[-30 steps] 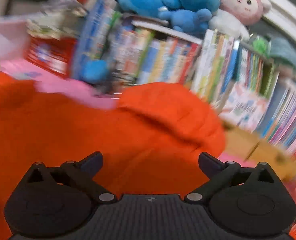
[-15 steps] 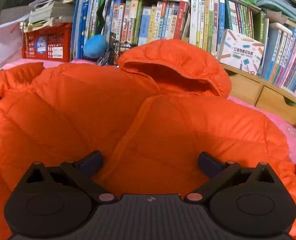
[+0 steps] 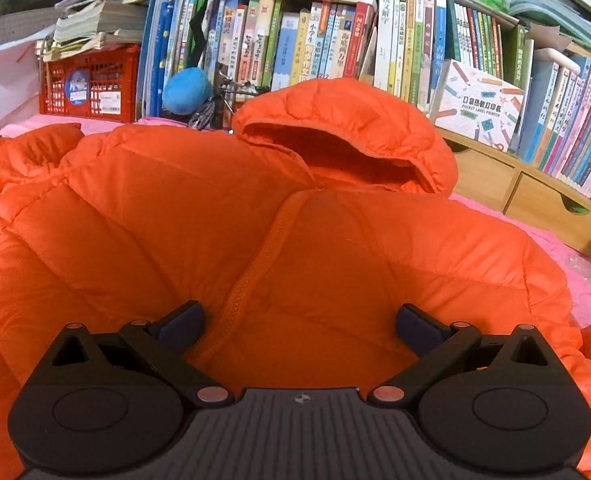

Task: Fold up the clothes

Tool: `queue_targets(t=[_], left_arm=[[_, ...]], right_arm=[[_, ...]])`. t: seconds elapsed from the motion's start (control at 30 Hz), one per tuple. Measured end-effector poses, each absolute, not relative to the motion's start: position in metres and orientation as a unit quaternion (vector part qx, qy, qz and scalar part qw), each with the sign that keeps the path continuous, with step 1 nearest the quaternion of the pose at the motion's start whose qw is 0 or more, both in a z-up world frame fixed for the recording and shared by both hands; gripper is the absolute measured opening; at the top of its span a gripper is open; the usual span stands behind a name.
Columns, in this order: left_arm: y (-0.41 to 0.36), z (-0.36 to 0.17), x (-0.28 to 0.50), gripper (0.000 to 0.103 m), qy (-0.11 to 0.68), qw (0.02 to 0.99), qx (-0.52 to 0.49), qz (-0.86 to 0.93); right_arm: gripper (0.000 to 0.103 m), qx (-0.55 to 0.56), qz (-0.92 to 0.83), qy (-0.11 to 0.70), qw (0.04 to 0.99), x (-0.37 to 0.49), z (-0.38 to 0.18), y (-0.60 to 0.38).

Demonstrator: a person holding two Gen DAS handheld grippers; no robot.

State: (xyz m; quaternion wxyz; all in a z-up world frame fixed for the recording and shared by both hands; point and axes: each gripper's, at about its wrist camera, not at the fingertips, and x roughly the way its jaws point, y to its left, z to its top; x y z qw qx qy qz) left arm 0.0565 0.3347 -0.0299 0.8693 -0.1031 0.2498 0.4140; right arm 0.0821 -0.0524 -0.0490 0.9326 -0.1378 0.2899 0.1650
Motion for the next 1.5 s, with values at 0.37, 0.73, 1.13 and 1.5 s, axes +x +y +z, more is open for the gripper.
queue_targets(t=[0.37,0.73,1.13,1.5], left_arm=[[0.385,-0.014,0.013,0.021,0.215,0.795,0.075,0.562],[0.221,0.040,-0.009,0.036,0.144,0.956,0.038,0.252],[0.085,-0.059,0.117,0.037,0.278,0.927,0.177,0.178],[0.101,-0.075,0.118,0.037,0.309,0.881,0.283,0.221]], right_arm=[[0.103,-0.172,0.155,0.278,0.932,0.077,-0.050,-0.043],[0.103,-0.171,0.155,0.277,0.933,0.076,-0.051,-0.043],[0.103,-0.131,0.159,0.279,0.938,0.078,-0.046,-0.054],[0.103,-0.068,0.088,0.254,0.961,0.078,-0.034,-0.175]])
